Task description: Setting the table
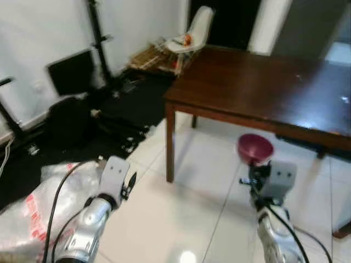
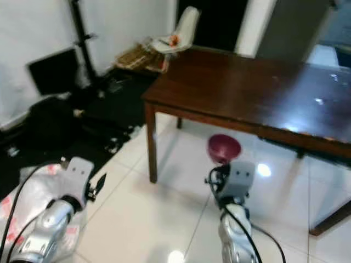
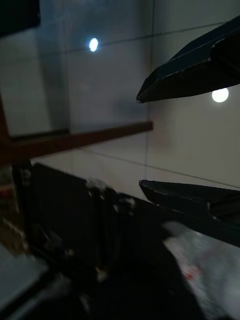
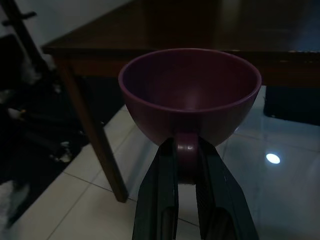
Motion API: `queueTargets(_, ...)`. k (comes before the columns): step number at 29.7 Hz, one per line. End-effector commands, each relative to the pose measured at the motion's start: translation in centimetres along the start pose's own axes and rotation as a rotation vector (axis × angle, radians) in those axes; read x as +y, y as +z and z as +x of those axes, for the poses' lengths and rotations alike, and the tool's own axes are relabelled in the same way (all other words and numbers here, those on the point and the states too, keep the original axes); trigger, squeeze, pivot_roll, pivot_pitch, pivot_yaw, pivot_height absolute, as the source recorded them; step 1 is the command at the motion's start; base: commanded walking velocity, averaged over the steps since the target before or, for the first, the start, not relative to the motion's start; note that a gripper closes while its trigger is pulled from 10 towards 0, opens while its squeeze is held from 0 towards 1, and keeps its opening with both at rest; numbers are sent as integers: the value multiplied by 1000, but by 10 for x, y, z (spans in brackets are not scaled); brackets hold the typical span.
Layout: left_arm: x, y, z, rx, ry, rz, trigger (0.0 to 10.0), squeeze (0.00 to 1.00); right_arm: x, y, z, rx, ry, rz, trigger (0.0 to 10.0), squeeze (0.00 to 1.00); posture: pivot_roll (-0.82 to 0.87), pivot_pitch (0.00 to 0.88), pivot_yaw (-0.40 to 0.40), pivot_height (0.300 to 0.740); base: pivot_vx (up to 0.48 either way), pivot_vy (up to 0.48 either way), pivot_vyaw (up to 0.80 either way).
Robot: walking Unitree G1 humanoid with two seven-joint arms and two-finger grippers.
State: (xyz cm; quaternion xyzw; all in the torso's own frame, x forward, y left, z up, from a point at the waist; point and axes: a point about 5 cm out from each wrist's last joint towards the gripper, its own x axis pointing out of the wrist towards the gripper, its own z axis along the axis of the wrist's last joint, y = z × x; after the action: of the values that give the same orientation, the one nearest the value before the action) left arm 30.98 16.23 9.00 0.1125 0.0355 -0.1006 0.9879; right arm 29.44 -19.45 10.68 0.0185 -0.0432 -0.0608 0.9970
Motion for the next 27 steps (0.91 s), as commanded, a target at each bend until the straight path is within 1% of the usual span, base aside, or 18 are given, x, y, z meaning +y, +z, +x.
queueTargets(1,1,27,5,-89,-5,-15,10000,0,2,37,11,-135,15,-35,10000,0,-64,0,129,740,480,0,-788)
queueTargets(2,2,39,7,-129,-6,-17,10000,0,4,49,15,-179,27,-46,10000,0,-64,0,130,740,480,0,-788)
queueTargets(3,2,39,7,-129,-6,-17,10000,0,4,49,15,-179,27,-46,10000,0,-64,0,130,740,480,0,-788)
queueTargets(6,6,76,13,-239,-2,-30,10000,0,18,83,21,-302,112,-50,10000,0,-62,0,131,740,480,0,-779)
queueTargets(7,6,76,13,-239,-2,-30,10000,0,18,83,21,-302,112,-50,10000,0,-62,0,131,740,480,0,-738)
queueTargets(10,5,91,16,-283,-8,-40,10000,0,26,93,21,-336,156,-51,10000,0,-59,0,130,740,480,0,0)
queueTargets(13,4,94,17,-293,-12,-41,10000,0,27,95,21,-340,161,-52,10000,0,-58,0,130,740,480,0,0)
queueTargets(18,-3,100,15,-302,-29,-50,10000,0,29,96,18,-342,171,-51,10000,0,-64,0,136,740,480,0,0)
queueTargets(22,0,100,15,-292,-8,-45,10000,0,35,97,14,-328,251,-45,10000,0,-66,0,139,740,480,0,0)
queueTargets(24,0,100,15,-292,-8,-45,10000,0,35,97,14,-328,251,-45,10000,0,-66,0,139,740,480,0,0)
queueTargets(27,4,102,15,-287,15,-41,10000,0,41,98,11,-317,316,-43,10000,0,-63,0,138,740,480,0,0)
